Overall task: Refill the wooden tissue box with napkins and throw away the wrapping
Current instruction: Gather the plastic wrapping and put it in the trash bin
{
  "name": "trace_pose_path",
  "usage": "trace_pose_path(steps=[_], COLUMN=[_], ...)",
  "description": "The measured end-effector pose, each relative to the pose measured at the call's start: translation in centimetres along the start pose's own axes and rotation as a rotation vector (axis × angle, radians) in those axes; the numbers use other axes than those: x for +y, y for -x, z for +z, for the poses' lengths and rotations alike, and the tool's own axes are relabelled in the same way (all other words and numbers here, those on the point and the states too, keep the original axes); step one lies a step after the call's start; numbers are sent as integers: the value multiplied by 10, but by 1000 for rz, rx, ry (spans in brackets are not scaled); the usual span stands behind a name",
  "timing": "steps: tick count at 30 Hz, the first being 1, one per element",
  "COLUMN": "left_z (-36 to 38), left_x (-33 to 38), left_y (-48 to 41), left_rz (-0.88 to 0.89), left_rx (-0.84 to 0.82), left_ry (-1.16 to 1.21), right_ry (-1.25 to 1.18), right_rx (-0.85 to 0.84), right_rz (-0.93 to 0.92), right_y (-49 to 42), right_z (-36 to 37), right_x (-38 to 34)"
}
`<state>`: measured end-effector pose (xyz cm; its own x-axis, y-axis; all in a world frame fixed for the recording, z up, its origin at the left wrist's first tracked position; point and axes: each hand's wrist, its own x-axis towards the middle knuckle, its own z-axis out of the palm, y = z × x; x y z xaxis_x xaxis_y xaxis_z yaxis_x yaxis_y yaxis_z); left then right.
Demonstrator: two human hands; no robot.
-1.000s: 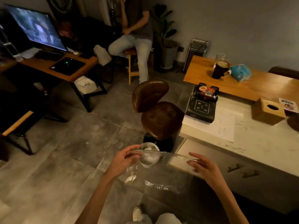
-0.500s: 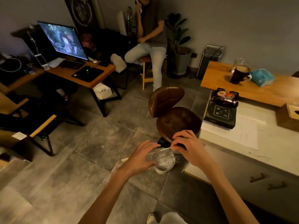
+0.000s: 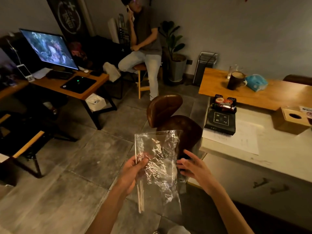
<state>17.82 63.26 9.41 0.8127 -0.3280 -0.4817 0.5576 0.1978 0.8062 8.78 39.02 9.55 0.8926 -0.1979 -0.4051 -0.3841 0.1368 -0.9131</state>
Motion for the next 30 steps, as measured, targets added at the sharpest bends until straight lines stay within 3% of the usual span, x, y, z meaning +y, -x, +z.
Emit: trace_pose_path(steps=[3, 4, 5, 8, 10, 12, 15, 17, 22, 24, 27, 30], left_z=[0, -1, -2, -3, -3, -3, -5, -4, -19, -28, -40, -48], left_x=[-2, -3, -3, -1, 1, 3, 4, 6, 13, 14, 11, 3], left_y=[0, -1, -2, -3, -4, -5, -5, -5, -8, -10, -10, -13], left_rz=[-19, -19, -19, -30, -16, 12, 19, 4, -49, -89, -96, -13], left_rx=[34, 41, 40, 30, 43, 66, 49, 28, -32, -45, 1, 115], left_ry=[35, 54, 75, 111, 94, 60, 58, 83, 136, 164, 113, -141], right_ry=[242, 283, 275, 246, 186, 134, 298, 317, -104, -138, -333, -517], right_rx=[344, 364, 306, -94, -207, -168, 56, 72, -278, -363, -361, -294], right_rz=[-248, -287, -277, -58, 11, -27, -158, -207, 246, 321, 379, 405], right_y=[-4, -4, -3, 4, 3, 1, -8, -14, -34, -36, -36, -41], right_z=[10, 12, 14, 26, 29, 32, 34, 31, 24, 32, 44, 40], right_x=[2, 0, -3, -11, -7, -5, 0, 4, 21, 27, 32, 32])
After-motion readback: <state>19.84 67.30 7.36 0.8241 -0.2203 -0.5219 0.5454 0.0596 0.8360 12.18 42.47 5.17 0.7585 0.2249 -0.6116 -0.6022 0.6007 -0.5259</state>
